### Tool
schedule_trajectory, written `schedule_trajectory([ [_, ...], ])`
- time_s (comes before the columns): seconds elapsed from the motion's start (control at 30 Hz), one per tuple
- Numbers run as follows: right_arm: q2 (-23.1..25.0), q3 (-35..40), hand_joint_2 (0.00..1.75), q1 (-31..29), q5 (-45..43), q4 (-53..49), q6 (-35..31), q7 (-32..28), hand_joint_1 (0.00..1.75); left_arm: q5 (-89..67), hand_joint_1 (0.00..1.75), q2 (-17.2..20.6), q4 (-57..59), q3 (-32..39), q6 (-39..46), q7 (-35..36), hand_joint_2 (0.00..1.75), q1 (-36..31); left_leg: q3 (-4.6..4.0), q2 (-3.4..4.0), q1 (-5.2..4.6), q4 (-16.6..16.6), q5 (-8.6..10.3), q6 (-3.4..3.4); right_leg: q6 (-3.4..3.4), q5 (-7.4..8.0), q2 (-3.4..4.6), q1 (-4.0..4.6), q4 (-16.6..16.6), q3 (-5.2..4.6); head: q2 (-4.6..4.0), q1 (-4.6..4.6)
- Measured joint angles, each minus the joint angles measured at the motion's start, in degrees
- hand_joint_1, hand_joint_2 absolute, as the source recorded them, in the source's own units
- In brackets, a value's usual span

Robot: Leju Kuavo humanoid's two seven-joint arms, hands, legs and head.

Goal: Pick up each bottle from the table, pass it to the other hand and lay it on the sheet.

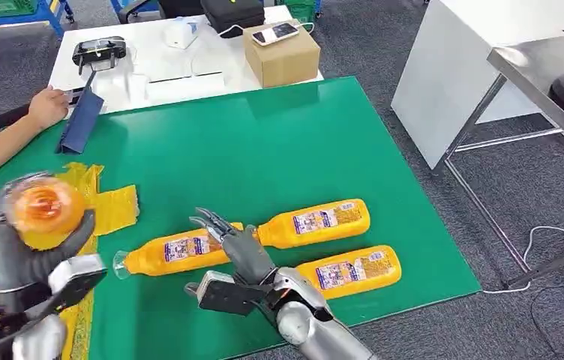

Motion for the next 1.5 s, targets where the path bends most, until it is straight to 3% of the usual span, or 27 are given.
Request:
schedule_trajectory([
  [0.07,0.5,0.2,1.75,-1.8,-0.9,1.7,0.7,0.0,0.00,-7.0,1.75,0.4,4.9,-2.8,2.5,3.3,1.75,-1.7,0.00,0.05,0.01,0.0,0.06,-0.03,0.02,0.08,0.02,0.02,0.0,-0.01,0.00,0.00],
  [0.43,0.8,0.7,1.75,-4.4,-1.6,5.7,1.0,-0.1,0.00,-7.0,1.75,2.2,13.7,-8.0,4.6,5.1,1.75,-4.7,-0.13,0.13,0.01,0.0,0.12,-0.02,-0.09,0.16,0.04,0.04,0.0,-0.17,0.00,0.00],
  [0.63,1.8,2.4,1.75,-8.0,-4.1,9.3,3.2,0.2,0.00,-24.4,1.75,4.0,22.9,-10.0,7.7,14.0,1.75,-7.5,-0.17,0.14,0.01,0.0,0.13,-0.02,-0.09,0.17,0.05,0.04,0.0,-0.23,0.00,-0.02],
  [0.73,2.8,3.9,1.75,-10.4,-5.3,13.0,3.6,0.2,0.00,-27.3,1.75,7.1,33.3,-14.4,8.8,22.5,1.75,-11.3,-0.19,0.13,0.03,0.0,0.25,-0.01,-0.06,0.22,0.05,0.06,0.0,-0.22,0.00,-0.02],
  [0.97,4.2,5.9,1.75,-13.9,-5.7,17.7,4.0,1.5,0.00,-27.9,1.75,11.6,45.5,-21.0,3.8,27.6,1.75,-16.7,-0.23,0.13,0.03,0.0,0.29,-0.02,-0.04,0.23,0.08,0.06,0.1,-0.29,0.00,-0.02],
  [1.5,5.6,7.3,1.75,-16.3,-5.0,23.4,3.9,2.8,0.00,-27.5,1.75,13.7,54.3,-26.6,-0.7,28.6,1.75,-23.1,-0.09,0.08,0.03,0.0,0.36,-0.05,-0.05,0.25,0.03,0.05,0.1,-0.09,0.00,0.00],
])
